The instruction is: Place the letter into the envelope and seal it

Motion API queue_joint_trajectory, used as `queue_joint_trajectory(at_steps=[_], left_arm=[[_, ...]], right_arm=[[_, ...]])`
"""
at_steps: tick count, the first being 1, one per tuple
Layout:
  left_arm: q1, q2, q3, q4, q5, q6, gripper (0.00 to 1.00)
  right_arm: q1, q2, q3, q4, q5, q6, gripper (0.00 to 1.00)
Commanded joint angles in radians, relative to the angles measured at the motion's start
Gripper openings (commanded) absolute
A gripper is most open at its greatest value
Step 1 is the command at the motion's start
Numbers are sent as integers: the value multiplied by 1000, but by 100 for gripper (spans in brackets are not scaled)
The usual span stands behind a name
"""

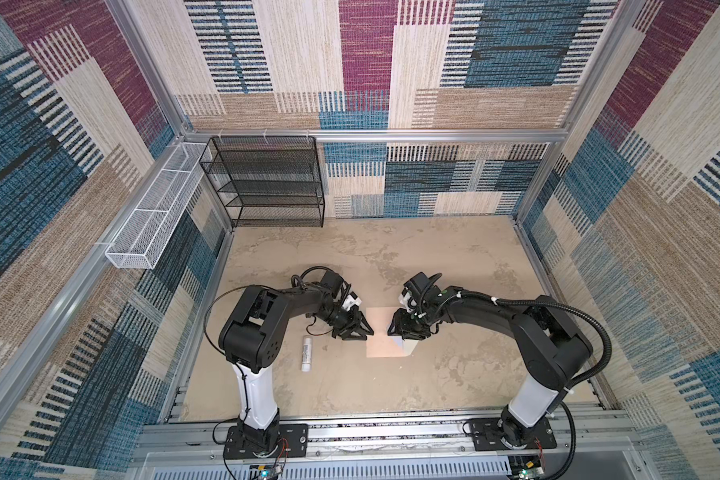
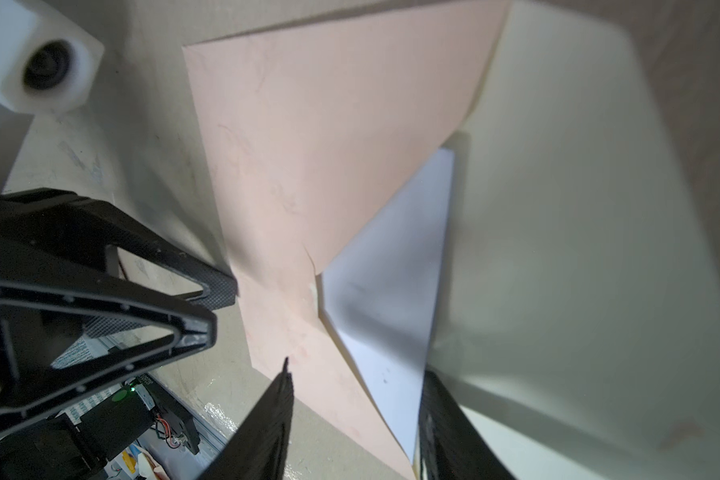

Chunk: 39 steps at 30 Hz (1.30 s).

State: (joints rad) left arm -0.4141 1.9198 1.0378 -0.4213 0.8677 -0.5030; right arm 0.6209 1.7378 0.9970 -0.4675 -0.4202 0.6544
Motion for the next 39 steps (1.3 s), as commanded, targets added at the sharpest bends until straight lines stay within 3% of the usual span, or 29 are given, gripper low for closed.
queue_joint_trajectory(at_steps=[1,18,29,39], left_arm=[[-1,7,2,-1,-39,-12,37],[-3,9,5,-1,-39,-11,37],[-3,7,15,-13,-38,-3,37],[-3,-5,15,-22,-42,1,37]], right_arm=[[5,5,11,20,-22,12,52],[18,25,41,8,-23,-2,54],[18,-8,96,-109,81,-64,67],[16,19,124,-96,92,-67,70]])
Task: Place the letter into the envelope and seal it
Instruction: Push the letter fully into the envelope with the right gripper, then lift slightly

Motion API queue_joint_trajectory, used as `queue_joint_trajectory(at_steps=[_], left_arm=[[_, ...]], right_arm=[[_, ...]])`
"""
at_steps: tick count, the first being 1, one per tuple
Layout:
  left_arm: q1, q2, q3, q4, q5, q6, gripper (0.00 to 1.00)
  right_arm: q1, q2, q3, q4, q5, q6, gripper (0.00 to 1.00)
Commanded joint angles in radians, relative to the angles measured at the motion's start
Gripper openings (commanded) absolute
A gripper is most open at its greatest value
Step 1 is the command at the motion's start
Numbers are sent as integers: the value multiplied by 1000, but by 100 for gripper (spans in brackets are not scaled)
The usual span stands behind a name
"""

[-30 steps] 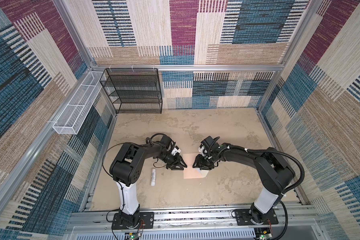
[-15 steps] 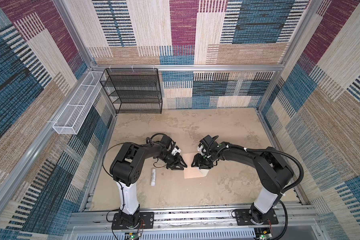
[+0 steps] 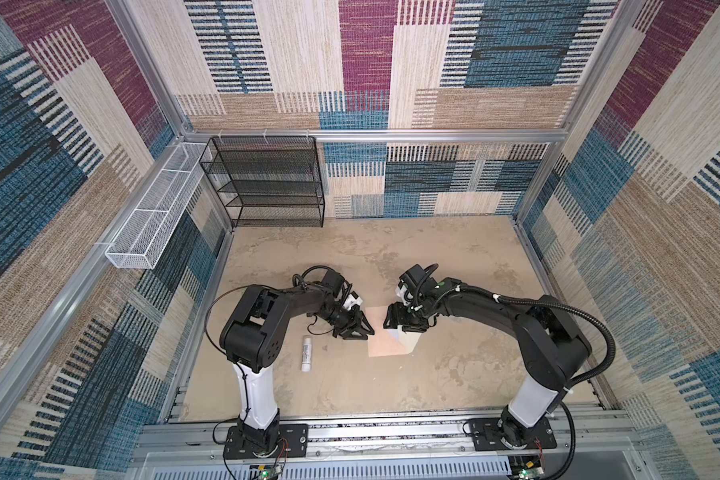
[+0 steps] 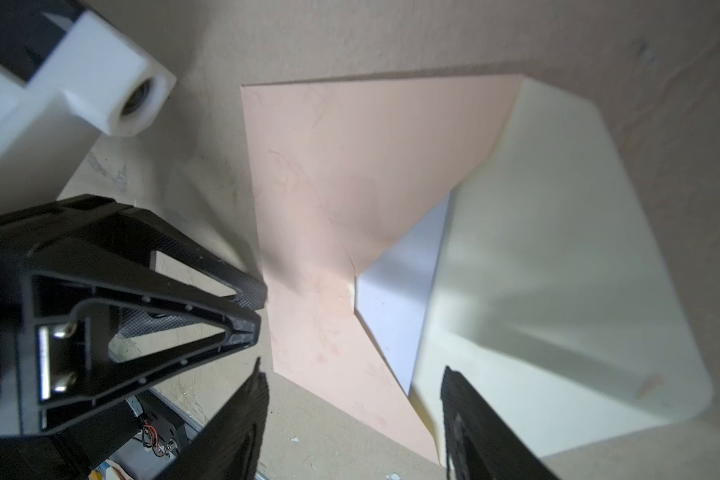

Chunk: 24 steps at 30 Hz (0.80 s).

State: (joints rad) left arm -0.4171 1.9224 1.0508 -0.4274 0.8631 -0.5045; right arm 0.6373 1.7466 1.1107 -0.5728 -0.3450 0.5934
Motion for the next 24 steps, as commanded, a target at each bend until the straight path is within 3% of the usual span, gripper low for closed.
queue_joint_trajectory(at_steps=[1,24], left_arm=[[0,-8,1,-15,-38,1,37],[1,-5,9,-17,-32,7,37]], right_arm=[[-2,16,13,14,15,-4,70],[-13,100,29,96,-12,15,72]])
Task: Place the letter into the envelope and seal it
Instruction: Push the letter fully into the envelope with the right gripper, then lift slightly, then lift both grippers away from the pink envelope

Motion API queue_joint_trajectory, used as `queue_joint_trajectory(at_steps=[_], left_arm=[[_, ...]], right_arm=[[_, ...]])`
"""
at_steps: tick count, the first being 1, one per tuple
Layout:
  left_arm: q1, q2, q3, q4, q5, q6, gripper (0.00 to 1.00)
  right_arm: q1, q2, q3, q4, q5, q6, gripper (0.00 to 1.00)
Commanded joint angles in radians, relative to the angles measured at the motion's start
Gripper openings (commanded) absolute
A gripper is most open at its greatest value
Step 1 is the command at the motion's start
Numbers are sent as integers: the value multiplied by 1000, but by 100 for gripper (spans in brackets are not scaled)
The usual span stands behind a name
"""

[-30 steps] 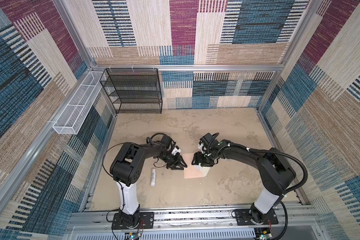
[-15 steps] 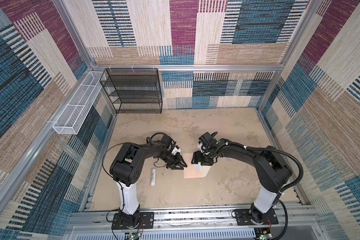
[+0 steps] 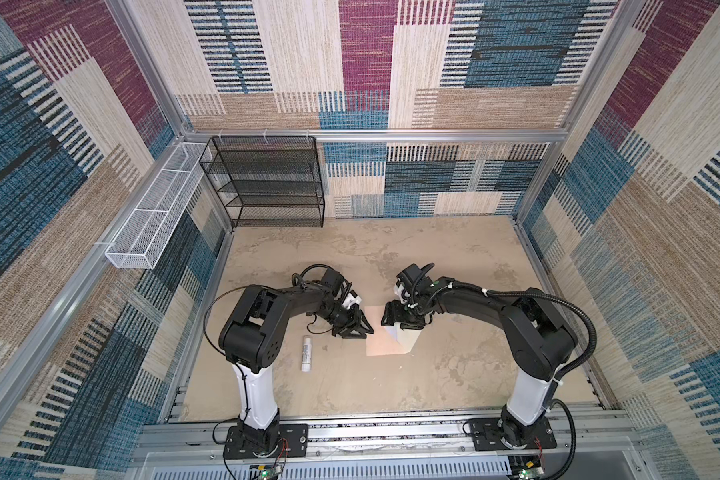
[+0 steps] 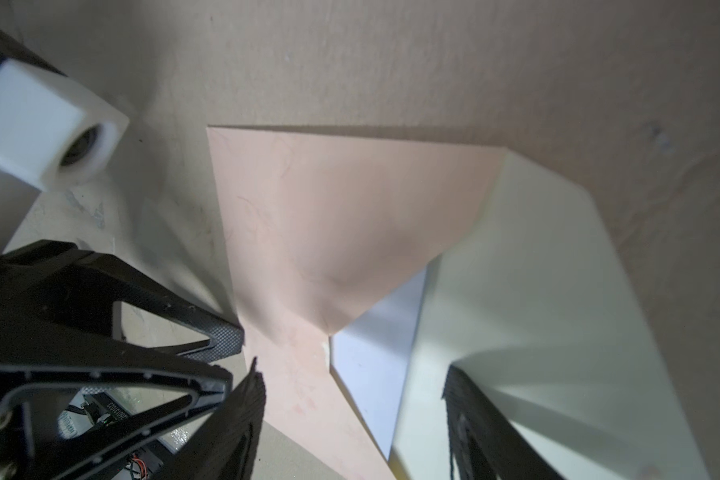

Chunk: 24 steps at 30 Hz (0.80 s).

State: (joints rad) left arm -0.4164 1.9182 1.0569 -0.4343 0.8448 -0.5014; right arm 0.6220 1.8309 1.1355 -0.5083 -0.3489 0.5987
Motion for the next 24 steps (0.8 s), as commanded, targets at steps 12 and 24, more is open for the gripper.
queue_joint_trajectory(at_steps=[12,24], left_arm=[[0,10,30,-52,-14,30,37],[1,-11,59,-94,-21,40,43]], right_arm=[[2,28,43,-5,-2,-2,73],[2,-14,51,-69,37,-29,74]])
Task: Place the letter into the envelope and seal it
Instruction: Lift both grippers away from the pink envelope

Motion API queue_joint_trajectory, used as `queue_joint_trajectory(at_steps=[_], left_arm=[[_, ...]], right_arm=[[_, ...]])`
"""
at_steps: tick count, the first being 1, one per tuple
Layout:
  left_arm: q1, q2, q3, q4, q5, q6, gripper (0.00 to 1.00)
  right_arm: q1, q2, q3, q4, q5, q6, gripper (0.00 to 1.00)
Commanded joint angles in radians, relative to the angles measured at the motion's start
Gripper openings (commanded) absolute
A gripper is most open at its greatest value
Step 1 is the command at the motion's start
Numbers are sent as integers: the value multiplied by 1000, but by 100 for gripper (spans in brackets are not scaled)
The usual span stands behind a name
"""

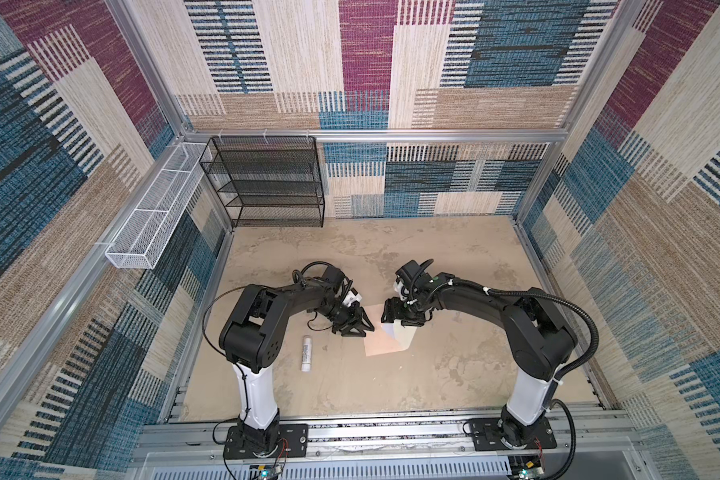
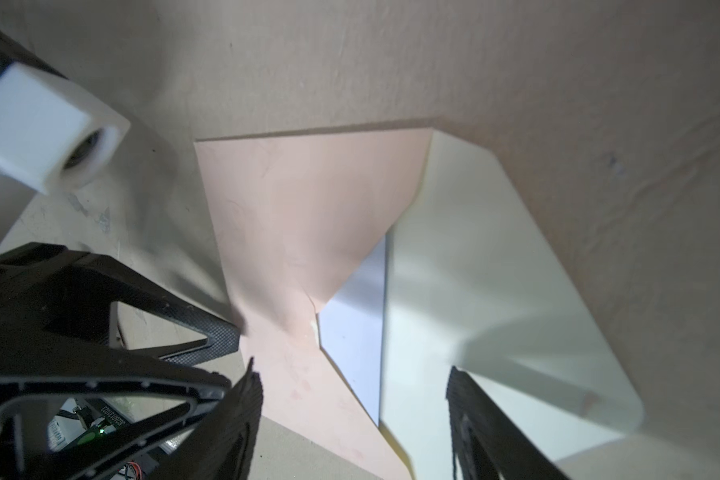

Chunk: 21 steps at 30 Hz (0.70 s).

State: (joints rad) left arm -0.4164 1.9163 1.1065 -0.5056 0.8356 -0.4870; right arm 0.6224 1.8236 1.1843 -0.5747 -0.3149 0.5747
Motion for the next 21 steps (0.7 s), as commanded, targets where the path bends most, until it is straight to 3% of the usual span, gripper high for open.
queue_joint_trajectory(at_steps=[1,11,21], left_arm=[[1,-11,10,-23,-12,25,43],[2,-13,7,-21,-13,22,43],[1,-181,54,-131,-65,36,43]], right_arm=[[1,-4,7,2,-1,-1,74],[1,18,34,38,-38,22,71],[-4,-169,-17,84,94,-24,72]])
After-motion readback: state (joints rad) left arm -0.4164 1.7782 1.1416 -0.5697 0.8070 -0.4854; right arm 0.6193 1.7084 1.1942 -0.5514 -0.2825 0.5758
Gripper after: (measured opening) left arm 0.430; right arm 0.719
